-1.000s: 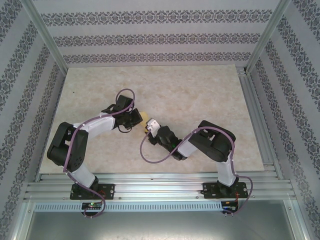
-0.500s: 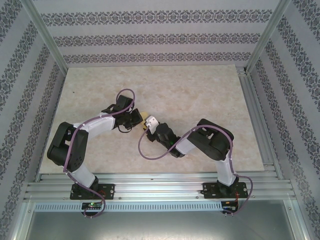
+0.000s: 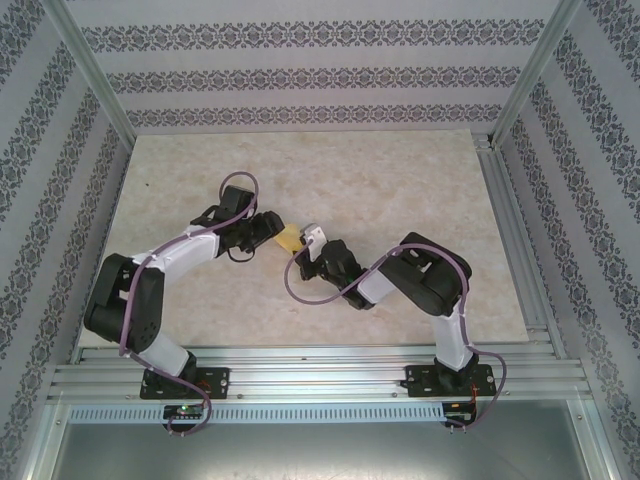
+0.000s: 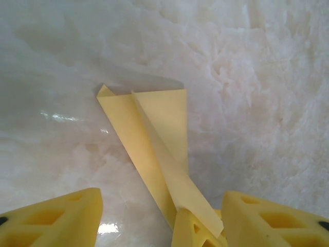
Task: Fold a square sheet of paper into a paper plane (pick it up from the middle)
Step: Fold the wing for the fifth time at the center of the table.
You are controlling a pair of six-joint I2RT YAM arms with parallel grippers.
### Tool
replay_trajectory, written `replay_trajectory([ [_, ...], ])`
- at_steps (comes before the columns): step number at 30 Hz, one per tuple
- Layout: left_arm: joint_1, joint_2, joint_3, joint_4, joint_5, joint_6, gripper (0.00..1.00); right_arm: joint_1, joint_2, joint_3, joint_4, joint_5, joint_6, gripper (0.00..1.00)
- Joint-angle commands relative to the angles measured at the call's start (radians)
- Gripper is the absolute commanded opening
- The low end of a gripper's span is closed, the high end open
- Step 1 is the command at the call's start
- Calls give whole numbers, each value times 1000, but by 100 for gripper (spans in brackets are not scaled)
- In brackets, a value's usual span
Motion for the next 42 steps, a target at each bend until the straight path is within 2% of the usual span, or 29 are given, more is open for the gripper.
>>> replay_trajectory([
  [1,26,-38,-37,33,-12,18,69,-25,19,-13,70,-114,190,1],
  [9,34,-52,-61,68,15,58,72,-66,19,-15,67,-156,376,0],
  [20,31,-10,-68,128,106,122,70,-84,15,46,-109,-186,505,0],
  [26,24,27,-66,153,148,142,65,-104,18,68,-146,-212,578,0],
  [42,-10,140,-10,197,213,177,43,-148,57,103,-168,-326,698,0],
])
